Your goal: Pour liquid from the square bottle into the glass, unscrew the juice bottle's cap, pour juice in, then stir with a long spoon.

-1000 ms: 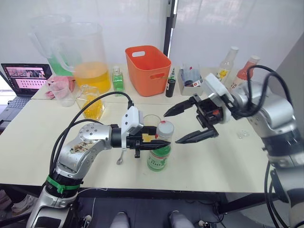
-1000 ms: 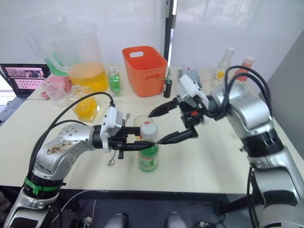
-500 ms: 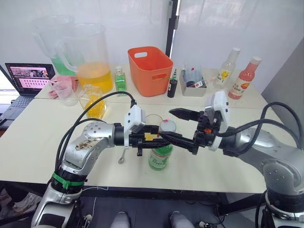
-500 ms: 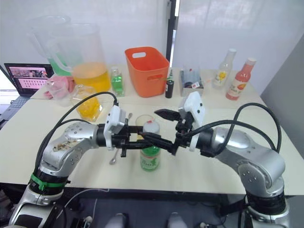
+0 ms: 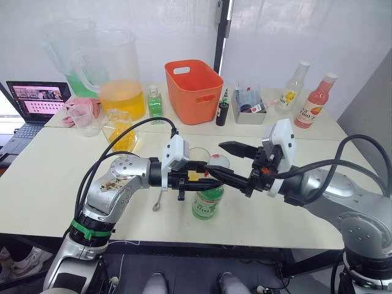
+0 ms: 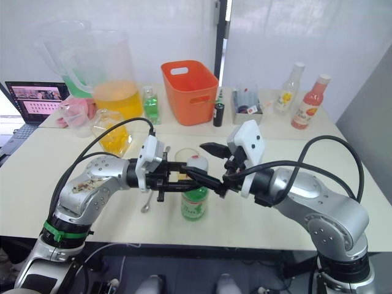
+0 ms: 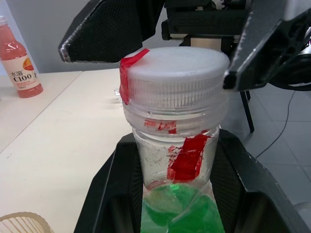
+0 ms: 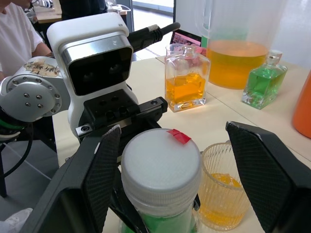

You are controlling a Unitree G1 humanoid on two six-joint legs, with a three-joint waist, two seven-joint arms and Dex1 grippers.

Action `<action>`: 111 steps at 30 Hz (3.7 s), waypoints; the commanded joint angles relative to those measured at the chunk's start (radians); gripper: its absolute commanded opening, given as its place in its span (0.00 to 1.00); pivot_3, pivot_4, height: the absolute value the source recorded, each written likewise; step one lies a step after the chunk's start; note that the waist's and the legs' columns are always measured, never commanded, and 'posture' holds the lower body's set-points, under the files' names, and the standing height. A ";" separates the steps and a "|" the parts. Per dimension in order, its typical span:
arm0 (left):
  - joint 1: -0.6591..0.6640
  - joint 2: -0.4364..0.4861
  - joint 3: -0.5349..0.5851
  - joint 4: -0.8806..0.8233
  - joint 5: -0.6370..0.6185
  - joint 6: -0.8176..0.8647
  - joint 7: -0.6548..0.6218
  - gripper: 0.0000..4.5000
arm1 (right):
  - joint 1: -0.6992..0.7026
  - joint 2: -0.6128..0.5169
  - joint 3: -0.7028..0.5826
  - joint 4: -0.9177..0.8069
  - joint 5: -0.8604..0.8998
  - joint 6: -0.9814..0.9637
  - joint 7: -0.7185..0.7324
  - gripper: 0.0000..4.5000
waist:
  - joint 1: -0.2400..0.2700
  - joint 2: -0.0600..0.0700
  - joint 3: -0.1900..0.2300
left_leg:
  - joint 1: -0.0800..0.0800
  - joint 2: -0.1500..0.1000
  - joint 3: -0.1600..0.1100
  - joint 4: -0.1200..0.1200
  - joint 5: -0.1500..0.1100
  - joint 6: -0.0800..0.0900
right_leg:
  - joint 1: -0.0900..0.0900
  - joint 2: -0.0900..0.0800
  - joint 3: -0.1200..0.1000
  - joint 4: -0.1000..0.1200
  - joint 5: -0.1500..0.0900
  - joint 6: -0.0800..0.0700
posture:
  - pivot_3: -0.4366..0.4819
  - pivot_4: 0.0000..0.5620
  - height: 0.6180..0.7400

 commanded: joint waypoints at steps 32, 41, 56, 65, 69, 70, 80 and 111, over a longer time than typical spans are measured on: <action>0.075 0.030 0.043 -0.125 -0.021 0.063 0.086 0.32 | -0.538 -0.039 0.410 0.779 -0.364 -0.385 1.169 0.38 | -0.018 0.000 0.000 | 0.000 0.000 0.000 -0.001 0.000 0.000 | 0.000 0.000 -0.001 0.000 0.000 0.001 | 0.48 0.27 1.00; 0.095 0.039 0.051 -0.147 -0.023 0.069 0.113 0.32 | -0.596 -0.038 0.444 0.842 -0.347 -0.422 1.216 0.61 | -0.020 0.000 0.000 | 0.000 0.000 0.000 -0.002 0.000 0.000 | 0.000 0.000 -0.001 0.002 -0.001 0.001 | 0.48 0.27 1.00; 0.091 0.035 0.042 -0.132 -0.028 0.057 0.116 0.32 | -0.395 -0.077 0.122 0.472 -0.228 -0.084 0.776 1.00 | -0.016 0.000 0.000 | 0.000 0.000 0.000 -0.002 0.000 0.000 | -0.001 0.001 -0.001 0.003 -0.001 0.001 | 0.48 0.27 1.00; 0.076 0.012 0.023 -0.088 -0.026 0.041 0.099 0.32 | -0.212 0.008 -0.056 0.136 -0.063 0.153 0.275 1.00 | -0.004 0.000 0.000 | 0.000 0.000 0.000 -0.001 0.000 0.000 | -0.001 0.000 0.000 0.003 -0.001 0.001 | 0.48 0.27 1.00; 0.069 0.008 0.014 -0.072 -0.021 0.028 0.087 0.32 | -0.198 0.044 -0.067 0.100 -0.031 0.165 0.157 1.00 | -0.004 0.000 0.000 | 0.000 0.000 0.000 0.000 0.000 0.000 | -0.001 0.000 0.000 0.002 -0.001 0.001 | 0.48 0.27 1.00; 0.067 0.007 0.013 -0.068 -0.019 0.026 0.085 0.32 | -0.197 0.048 -0.067 0.095 -0.024 0.168 0.138 1.00 | -0.003 0.000 0.000 | 0.000 0.000 0.000 0.000 0.000 0.000 | -0.001 0.000 0.000 0.002 -0.001 0.001 | 0.48 0.27 1.00; 0.051 0.001 0.004 -0.040 -0.011 0.011 0.069 0.32 | -0.159 0.044 -0.033 0.048 0.032 0.179 0.047 0.83 | -0.003 0.000 0.000 | 0.000 0.000 0.000 0.000 0.000 0.000 | 0.000 0.000 0.000 0.002 -0.001 0.000 | 0.48 0.27 1.00; 0.069 0.011 0.012 -0.069 0.011 0.018 0.103 0.32 | -0.224 -0.092 0.170 0.198 -0.093 0.002 0.455 0.37 | -0.004 0.000 0.000 | 0.000 0.000 0.000 0.000 0.000 0.000 | 0.000 0.000 0.000 0.000 -0.001 0.000 | 0.48 0.27 1.00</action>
